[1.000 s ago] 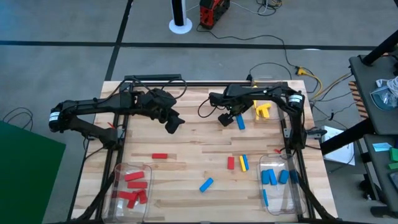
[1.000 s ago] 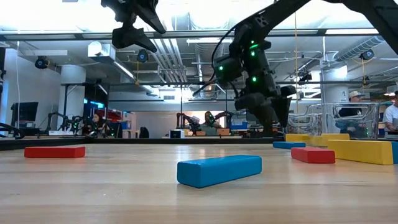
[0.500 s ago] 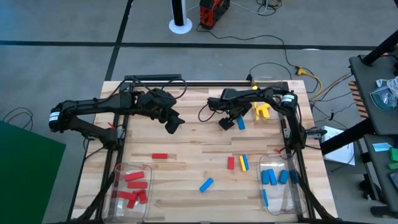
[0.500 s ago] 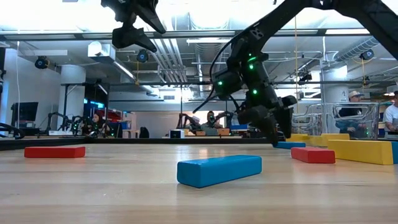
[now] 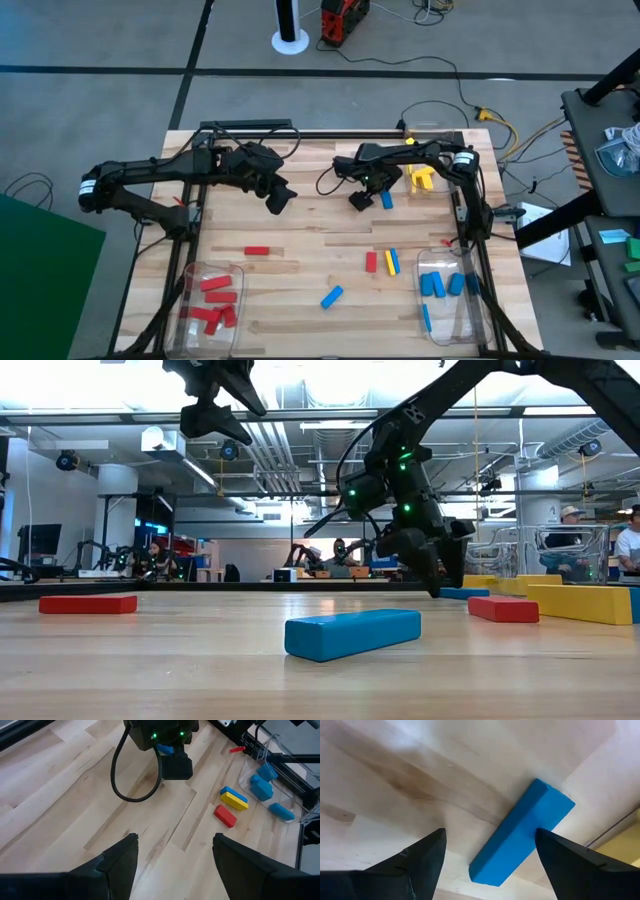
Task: Sort blocks
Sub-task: Put the blue block into the bottom right transparent bin
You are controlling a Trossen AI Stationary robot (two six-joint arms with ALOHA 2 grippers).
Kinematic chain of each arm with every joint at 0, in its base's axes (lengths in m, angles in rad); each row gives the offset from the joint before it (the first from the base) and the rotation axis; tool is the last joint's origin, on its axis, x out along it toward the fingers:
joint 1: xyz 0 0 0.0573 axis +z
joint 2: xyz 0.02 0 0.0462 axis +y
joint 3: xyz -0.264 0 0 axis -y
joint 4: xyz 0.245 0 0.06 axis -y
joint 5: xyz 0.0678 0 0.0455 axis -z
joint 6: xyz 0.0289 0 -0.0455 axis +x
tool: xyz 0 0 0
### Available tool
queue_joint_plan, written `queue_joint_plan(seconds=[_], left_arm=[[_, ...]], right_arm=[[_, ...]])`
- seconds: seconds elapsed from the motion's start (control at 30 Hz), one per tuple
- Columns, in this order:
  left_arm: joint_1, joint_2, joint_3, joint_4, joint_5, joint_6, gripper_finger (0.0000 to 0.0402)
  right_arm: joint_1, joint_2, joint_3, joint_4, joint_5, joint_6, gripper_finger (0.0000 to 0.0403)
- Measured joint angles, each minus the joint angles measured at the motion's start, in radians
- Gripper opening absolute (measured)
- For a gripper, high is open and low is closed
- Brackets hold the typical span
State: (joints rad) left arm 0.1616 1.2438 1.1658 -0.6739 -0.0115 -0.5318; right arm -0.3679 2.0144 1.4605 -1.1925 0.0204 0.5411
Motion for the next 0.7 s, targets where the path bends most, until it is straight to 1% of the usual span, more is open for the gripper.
queue_joint_plan(seconds=[0.23, 0.4, 0.6, 0.7], left_arm=[[0.0, 0.0, -0.001, 0.0, -0.001, 0.0, 0.0231], [0.0, 0.0, -0.001, 0.0, -0.005, 0.0, 0.0231], [0.0, 0.0, -0.001, 0.0, -0.005, 0.0, 0.0231], [0.0, 0.0, -0.001, 0.0, -0.006, 0.0, 0.0231]], right_arm=[[0.013, -0.01, 0.006, 0.01, -0.048, -0.003, 0.0297], [0.017, -0.028, 0.018, -0.007, -0.027, 0.024, 0.0295], [0.016, -0.045, 0.017, -0.04, -0.021, 0.078, 0.0308], [0.016, -0.044, 0.001, -0.03, -0.021, 0.09, 0.031]])
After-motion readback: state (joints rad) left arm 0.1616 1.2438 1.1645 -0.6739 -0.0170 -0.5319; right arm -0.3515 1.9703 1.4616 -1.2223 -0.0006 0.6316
